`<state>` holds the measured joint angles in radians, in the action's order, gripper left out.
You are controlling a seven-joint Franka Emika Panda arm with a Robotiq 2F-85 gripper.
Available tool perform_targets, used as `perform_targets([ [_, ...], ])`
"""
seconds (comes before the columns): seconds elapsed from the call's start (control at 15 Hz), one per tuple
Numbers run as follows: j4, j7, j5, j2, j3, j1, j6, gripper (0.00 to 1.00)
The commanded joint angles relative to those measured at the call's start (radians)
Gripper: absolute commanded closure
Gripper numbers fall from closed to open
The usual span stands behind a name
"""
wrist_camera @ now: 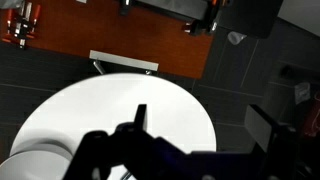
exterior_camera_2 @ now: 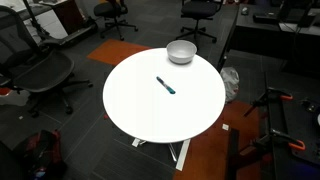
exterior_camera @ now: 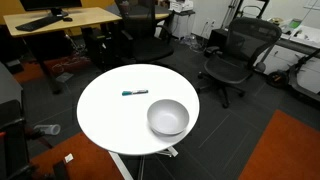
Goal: Put the marker in the bowl
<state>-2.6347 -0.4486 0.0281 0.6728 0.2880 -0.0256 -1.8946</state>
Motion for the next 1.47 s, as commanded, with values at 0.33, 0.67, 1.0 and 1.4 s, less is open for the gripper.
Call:
perform_targets([
  [0.33, 0.001, -0.010, 0.012, -0.004, -0.018, 0.020, 0.002, 0.00],
  [0.67, -0.002, 0.073, 0.032, -0.033, -0.076, 0.006, -0.066, 0.00],
  [1.0, -0.003, 0.239, 0.072, -0.083, -0.173, 0.002, -0.178, 0.00],
  [1.4, 0.016, 0.458, 0.115, -0.207, -0.264, 0.001, -0.343, 0.00],
])
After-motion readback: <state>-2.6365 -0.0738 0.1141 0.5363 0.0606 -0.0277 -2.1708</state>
